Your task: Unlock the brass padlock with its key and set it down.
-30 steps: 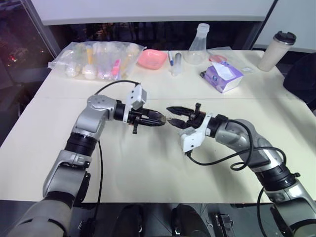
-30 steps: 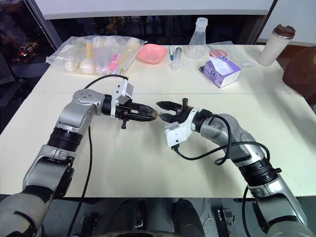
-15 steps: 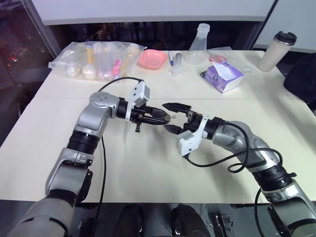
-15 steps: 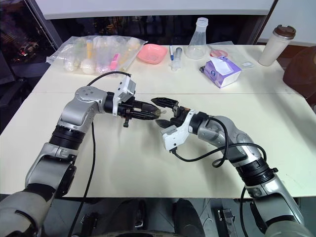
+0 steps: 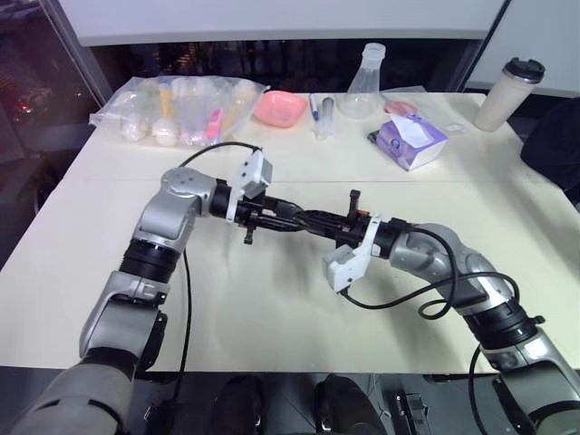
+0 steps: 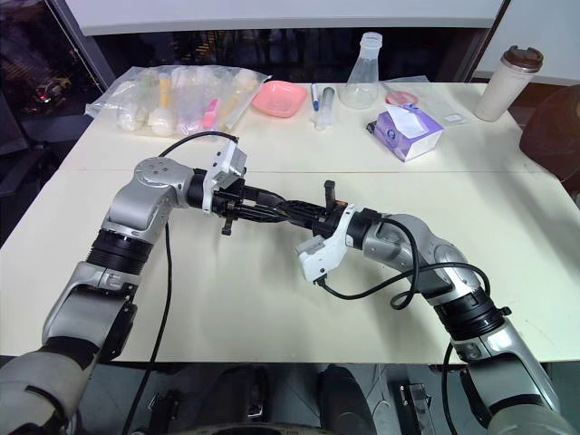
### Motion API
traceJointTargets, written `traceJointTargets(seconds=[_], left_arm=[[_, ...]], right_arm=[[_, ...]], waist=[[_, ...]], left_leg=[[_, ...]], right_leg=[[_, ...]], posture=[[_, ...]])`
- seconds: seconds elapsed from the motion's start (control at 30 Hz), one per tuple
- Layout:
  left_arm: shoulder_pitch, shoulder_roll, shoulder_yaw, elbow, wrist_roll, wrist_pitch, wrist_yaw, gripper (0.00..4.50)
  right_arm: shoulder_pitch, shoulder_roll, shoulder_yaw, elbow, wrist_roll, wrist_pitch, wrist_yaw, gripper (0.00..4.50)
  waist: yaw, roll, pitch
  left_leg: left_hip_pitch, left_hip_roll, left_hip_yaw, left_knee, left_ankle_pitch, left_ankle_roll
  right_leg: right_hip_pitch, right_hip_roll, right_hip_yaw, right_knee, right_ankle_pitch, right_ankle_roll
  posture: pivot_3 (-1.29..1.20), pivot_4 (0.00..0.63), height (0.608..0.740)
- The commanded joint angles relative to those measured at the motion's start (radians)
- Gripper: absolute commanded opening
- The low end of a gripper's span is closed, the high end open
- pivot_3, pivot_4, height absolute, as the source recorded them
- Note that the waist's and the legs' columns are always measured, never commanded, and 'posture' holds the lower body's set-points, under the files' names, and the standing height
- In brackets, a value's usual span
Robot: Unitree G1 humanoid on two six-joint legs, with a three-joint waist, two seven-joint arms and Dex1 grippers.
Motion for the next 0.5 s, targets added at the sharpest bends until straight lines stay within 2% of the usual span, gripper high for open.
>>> traceJointTargets(seconds=[0.03, 0.1, 0.3, 0.4, 0.5], left_arm=[[-0.017, 0.005, -0.011, 0.002, 0.008, -0.005, 0.002, 0.73], [-0.022, -0.002, -0.004, 0.015, 0.01, -0.003, 0.021, 1.77], [-0.019, 0.018, 0.004, 0.038, 0.043, -0.09, 0.042, 4.45], [-0.012, 0.03, 0.015, 0.069, 0.078, -0.213, 0.08, 4.45], [0.002, 0.048, 0.044, 0.028, 0.031, -0.174, 0.079, 4.45]], right_arm=[[-0.022, 0.007, -0.023, -0.033, 0.013, -0.008, -0.024, 0.05], [-0.025, 0.009, -0.024, -0.029, 0.012, -0.008, -0.025, 0.0], [-0.033, 0.004, -0.027, -0.017, 0.012, -0.005, -0.029, 0.0], [-0.035, -0.002, -0.028, -0.006, 0.013, -0.005, -0.03, 0.0], [-0.036, -0.01, -0.033, 0.012, 0.016, -0.004, -0.031, 0.0]], waist=[[0.0, 0.0, 0.0], [0.0, 0.0, 0.0], [0.0, 0.0, 0.0], [0.0, 0.0, 0.0], [0.0, 0.0, 0.0]], left_leg=[[0.0, 0.0, 0.0, 0.0, 0.0, 0.0], [0.0, 0.0, 0.0, 0.0, 0.0, 0.0], [0.0, 0.0, 0.0, 0.0, 0.0, 0.0], [0.0, 0.0, 0.0, 0.0, 0.0, 0.0], [0.0, 0.0, 0.0, 0.0, 0.0, 0.0]], right_leg=[[0.0, 0.0, 0.0, 0.0, 0.0, 0.0], [0.0, 0.0, 0.0, 0.0, 0.0, 0.0], [0.0, 0.0, 0.0, 0.0, 0.0, 0.0], [0.0, 0.0, 0.0, 0.0, 0.0, 0.0], [0.0, 0.0, 0.0, 0.0, 0.0, 0.0]], posture=[[0.0, 0.15, 0.715], [0.0, 0.15, 0.715], [0.0, 0.15, 0.715], [0.0, 0.15, 0.715], [0.0, 0.15, 0.715]])
